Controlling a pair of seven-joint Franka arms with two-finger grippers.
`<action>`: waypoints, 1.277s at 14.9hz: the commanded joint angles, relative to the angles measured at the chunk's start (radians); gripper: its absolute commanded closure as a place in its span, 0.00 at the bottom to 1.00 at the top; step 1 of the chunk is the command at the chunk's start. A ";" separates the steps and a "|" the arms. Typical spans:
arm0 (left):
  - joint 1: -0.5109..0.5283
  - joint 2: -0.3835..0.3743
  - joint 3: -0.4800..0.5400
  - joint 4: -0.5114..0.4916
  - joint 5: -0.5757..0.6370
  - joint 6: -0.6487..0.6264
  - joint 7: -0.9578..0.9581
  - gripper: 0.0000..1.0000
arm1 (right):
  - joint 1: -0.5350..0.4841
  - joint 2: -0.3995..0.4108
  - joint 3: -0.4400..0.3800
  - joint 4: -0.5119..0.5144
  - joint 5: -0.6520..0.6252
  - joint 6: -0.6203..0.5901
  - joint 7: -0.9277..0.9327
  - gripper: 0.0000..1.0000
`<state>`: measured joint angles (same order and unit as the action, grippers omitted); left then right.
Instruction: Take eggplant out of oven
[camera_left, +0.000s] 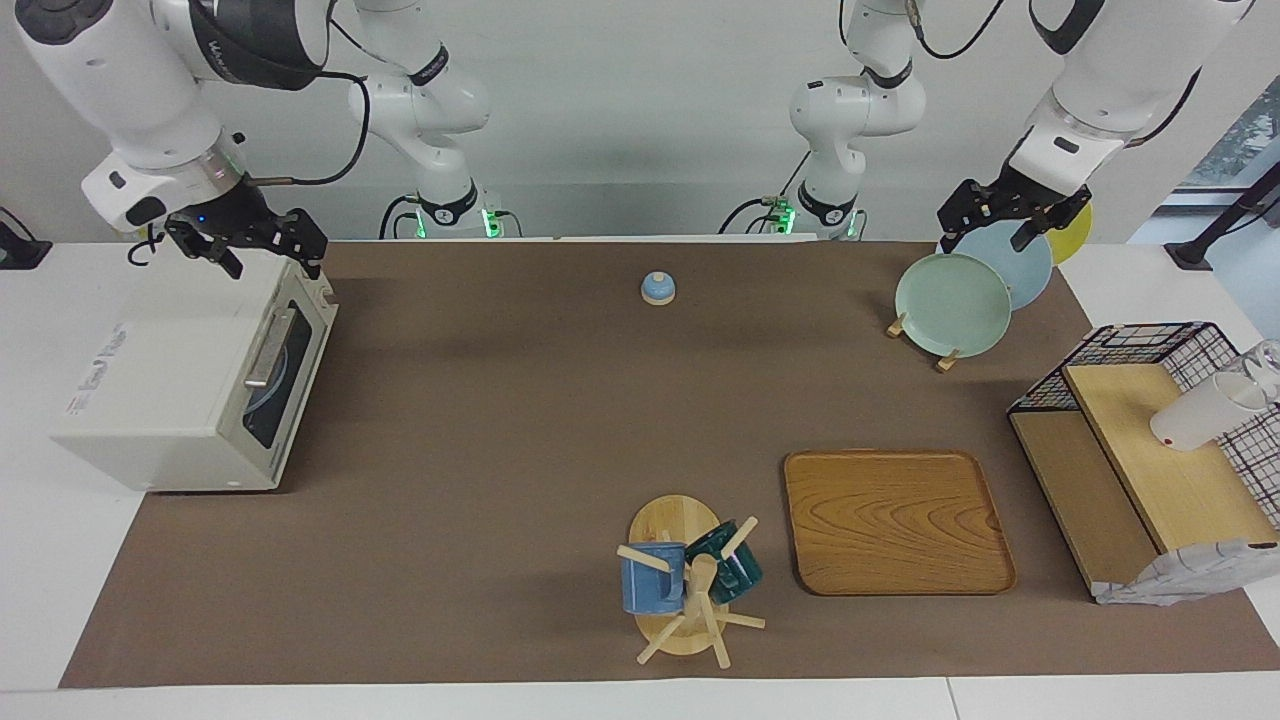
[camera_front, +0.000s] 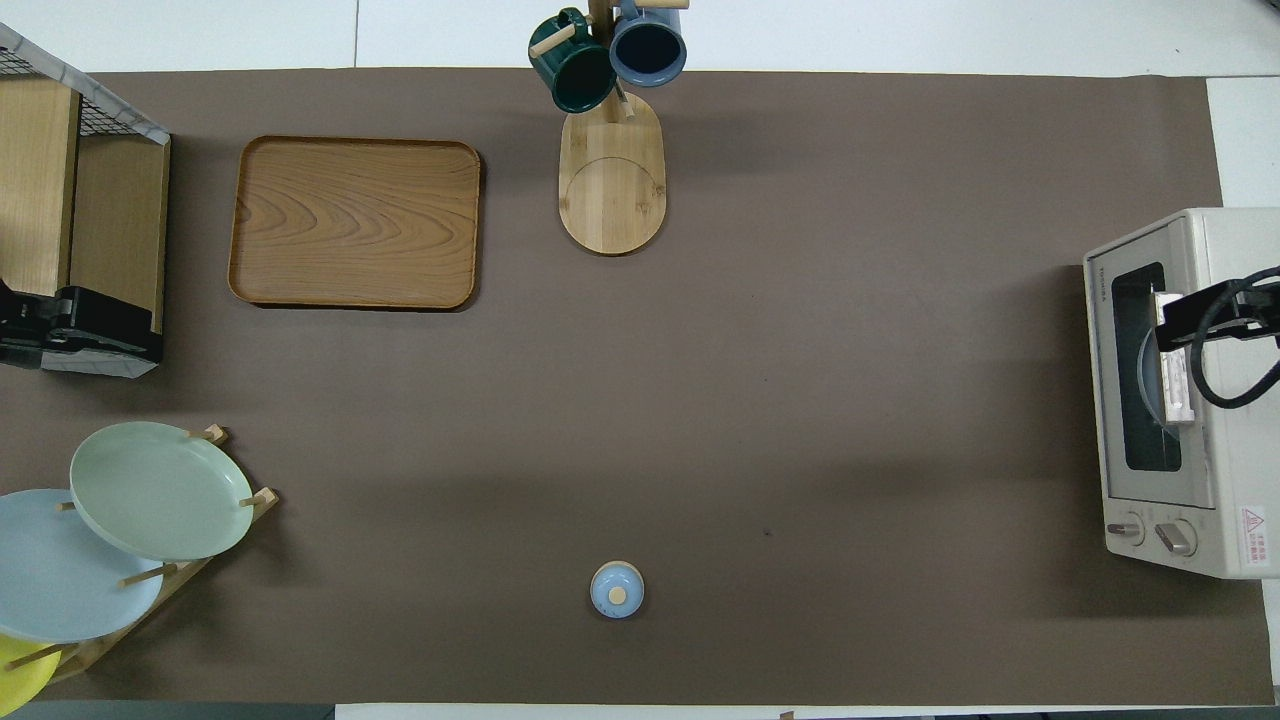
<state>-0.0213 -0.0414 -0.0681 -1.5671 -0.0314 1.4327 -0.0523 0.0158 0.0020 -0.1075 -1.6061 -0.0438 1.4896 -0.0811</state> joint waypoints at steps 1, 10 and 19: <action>0.004 -0.008 0.002 -0.008 -0.002 -0.012 0.009 0.00 | -0.023 -0.017 0.019 -0.024 0.024 0.023 0.011 0.00; 0.004 -0.008 0.002 -0.008 -0.002 -0.012 0.009 0.00 | -0.016 -0.031 0.019 -0.061 0.024 0.058 -0.052 0.42; 0.004 -0.008 0.002 -0.008 -0.002 -0.012 0.009 0.00 | -0.048 -0.066 0.014 -0.261 -0.014 0.253 0.023 1.00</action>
<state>-0.0213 -0.0414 -0.0681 -1.5672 -0.0314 1.4327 -0.0523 0.0066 -0.0326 -0.1012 -1.7849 -0.0470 1.6934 -0.0825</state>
